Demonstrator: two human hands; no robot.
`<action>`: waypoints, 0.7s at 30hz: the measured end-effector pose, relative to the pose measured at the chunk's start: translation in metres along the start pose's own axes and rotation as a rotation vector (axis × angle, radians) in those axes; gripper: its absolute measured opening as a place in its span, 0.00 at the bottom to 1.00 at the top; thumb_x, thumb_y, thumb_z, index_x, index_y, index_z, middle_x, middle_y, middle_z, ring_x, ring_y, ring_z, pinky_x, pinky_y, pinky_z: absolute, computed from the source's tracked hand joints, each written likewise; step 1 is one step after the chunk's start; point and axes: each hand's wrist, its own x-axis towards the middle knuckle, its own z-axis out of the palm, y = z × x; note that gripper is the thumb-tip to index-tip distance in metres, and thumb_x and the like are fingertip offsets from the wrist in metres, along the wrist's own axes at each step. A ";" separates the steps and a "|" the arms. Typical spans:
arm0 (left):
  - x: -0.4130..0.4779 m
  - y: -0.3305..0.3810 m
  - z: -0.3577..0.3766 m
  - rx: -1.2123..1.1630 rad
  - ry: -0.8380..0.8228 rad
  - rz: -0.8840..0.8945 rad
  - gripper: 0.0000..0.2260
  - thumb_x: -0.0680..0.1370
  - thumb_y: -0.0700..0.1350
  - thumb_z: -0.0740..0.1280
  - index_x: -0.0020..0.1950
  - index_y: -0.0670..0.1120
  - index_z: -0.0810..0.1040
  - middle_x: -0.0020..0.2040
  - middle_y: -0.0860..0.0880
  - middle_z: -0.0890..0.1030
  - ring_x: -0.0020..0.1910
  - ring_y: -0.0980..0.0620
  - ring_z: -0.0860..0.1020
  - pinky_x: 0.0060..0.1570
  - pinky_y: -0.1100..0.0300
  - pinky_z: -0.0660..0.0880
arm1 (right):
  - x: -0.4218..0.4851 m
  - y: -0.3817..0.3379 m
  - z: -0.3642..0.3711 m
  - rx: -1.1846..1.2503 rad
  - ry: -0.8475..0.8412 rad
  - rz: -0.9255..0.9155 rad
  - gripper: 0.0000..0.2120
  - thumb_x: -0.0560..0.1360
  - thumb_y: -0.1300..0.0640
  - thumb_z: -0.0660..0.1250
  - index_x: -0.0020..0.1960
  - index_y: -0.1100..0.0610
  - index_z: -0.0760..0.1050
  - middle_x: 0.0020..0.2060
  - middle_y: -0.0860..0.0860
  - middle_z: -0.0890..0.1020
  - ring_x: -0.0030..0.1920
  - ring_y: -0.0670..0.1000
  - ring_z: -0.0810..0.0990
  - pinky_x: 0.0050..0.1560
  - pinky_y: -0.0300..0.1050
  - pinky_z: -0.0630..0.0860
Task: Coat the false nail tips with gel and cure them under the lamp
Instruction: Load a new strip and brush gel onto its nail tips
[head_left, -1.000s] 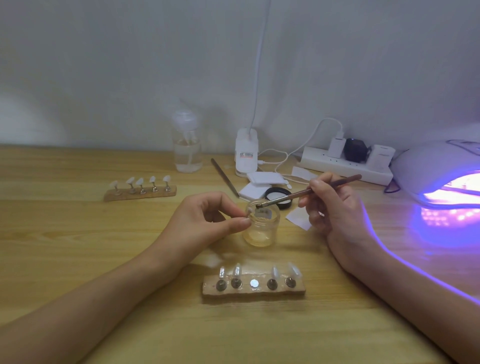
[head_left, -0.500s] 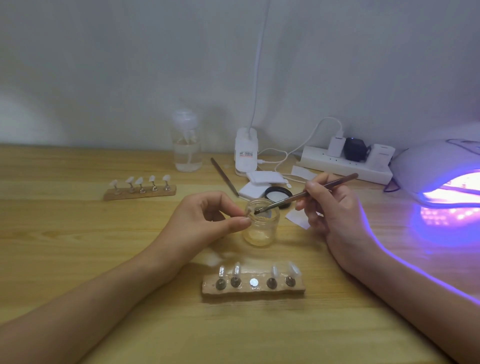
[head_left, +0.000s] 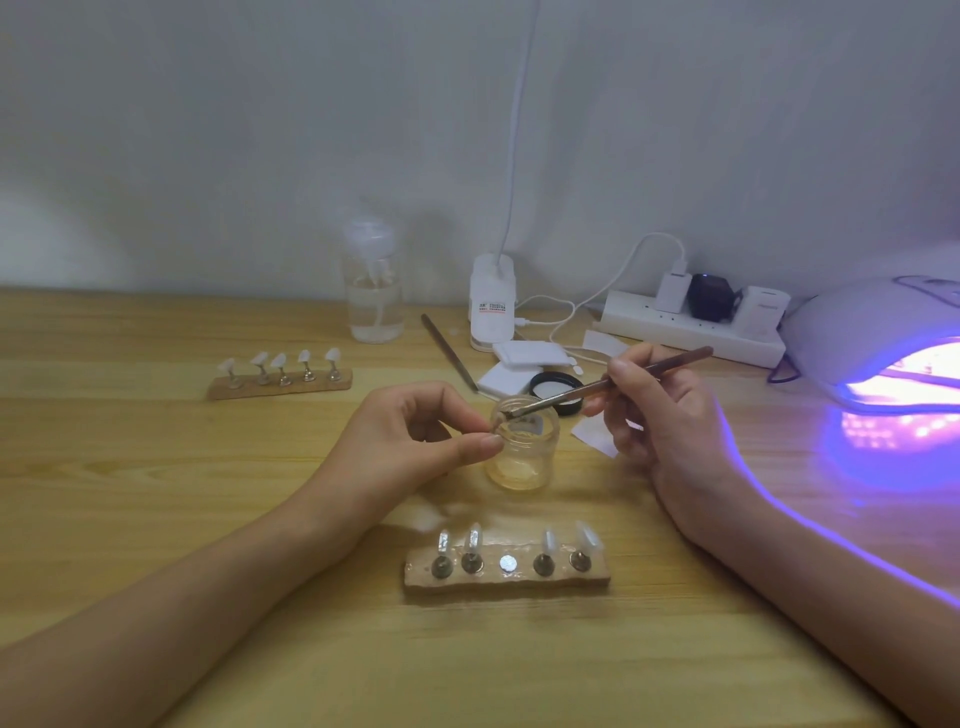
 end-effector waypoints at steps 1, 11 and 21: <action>0.000 0.000 0.000 0.004 -0.003 0.001 0.11 0.62 0.54 0.77 0.38 0.50 0.83 0.35 0.49 0.83 0.35 0.54 0.76 0.34 0.68 0.72 | 0.000 0.000 0.000 0.006 0.025 0.007 0.09 0.76 0.52 0.67 0.37 0.49 0.74 0.31 0.53 0.82 0.24 0.44 0.70 0.22 0.32 0.63; 0.000 -0.001 0.000 0.000 -0.004 0.004 0.10 0.62 0.54 0.77 0.38 0.50 0.83 0.36 0.48 0.84 0.35 0.55 0.76 0.34 0.68 0.72 | 0.001 -0.001 -0.001 0.033 0.037 0.010 0.10 0.74 0.51 0.67 0.34 0.46 0.77 0.31 0.52 0.82 0.25 0.44 0.70 0.23 0.32 0.63; 0.002 -0.004 0.000 -0.005 -0.001 0.015 0.13 0.61 0.55 0.78 0.38 0.50 0.83 0.40 0.41 0.84 0.38 0.50 0.76 0.37 0.63 0.73 | 0.001 0.000 -0.002 0.032 0.006 -0.015 0.10 0.75 0.50 0.67 0.35 0.45 0.76 0.32 0.53 0.83 0.25 0.44 0.70 0.23 0.33 0.64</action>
